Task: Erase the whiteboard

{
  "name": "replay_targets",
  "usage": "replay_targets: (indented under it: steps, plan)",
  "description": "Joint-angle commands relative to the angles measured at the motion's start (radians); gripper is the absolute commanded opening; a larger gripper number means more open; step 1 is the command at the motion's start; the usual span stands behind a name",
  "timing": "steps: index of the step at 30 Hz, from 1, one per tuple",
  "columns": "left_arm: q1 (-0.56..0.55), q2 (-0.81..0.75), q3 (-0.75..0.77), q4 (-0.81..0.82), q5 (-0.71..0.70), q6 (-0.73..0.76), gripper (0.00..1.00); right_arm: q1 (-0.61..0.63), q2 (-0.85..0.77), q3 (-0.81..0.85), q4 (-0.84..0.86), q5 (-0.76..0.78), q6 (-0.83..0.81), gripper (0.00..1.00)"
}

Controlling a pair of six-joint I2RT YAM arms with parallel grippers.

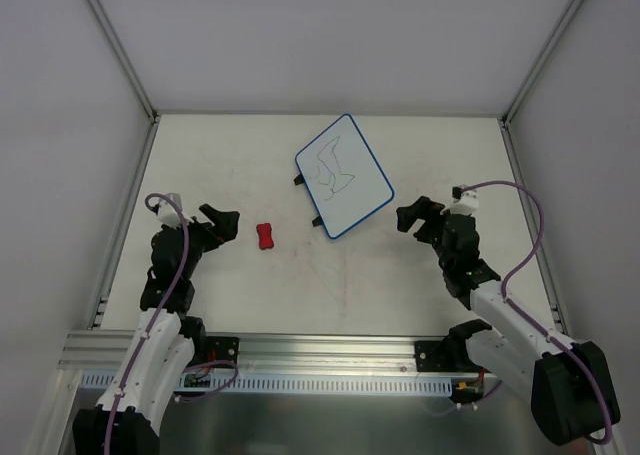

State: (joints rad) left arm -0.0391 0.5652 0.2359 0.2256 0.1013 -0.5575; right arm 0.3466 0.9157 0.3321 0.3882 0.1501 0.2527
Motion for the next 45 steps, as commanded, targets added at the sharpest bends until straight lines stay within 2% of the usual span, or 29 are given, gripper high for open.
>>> replay_targets:
  steps: [1,5,12,24,28,33,39,45]
  plan:
    - [0.001,-0.011,0.032,0.003,-0.027,0.022,0.99,0.002,-0.017,0.015,0.069,0.020,-0.004,0.99]
    - [0.001,0.028,0.078,-0.061,-0.051,0.031,0.99,0.002,-0.051,-0.004,0.069,0.019,-0.019,0.99]
    - [0.001,0.078,0.100,-0.075,-0.043,0.031,0.99,0.003,-0.051,-0.016,0.146,-0.131,-0.058,0.99]
    - [0.001,0.183,0.137,-0.075,0.011,0.018,0.99,0.002,0.118,0.028,0.270,-0.375,-0.007,0.93]
    - [0.001,0.185,0.134,-0.072,0.011,-0.005,0.99,-0.001,0.176,0.021,0.389,-0.440,0.048,0.94]
    - [0.001,0.180,0.123,-0.068,-0.029,-0.041,0.99,-0.003,0.242,0.024,0.466,-0.435,0.086,0.94]
    - [-0.001,0.208,0.129,-0.071,-0.017,-0.048,0.99,-0.001,0.310,0.084,0.422,-0.374,0.106,0.95]
    - [0.001,0.219,0.134,-0.071,-0.003,-0.041,0.99,0.015,0.405,0.142,0.457,-0.374,0.096,0.94]
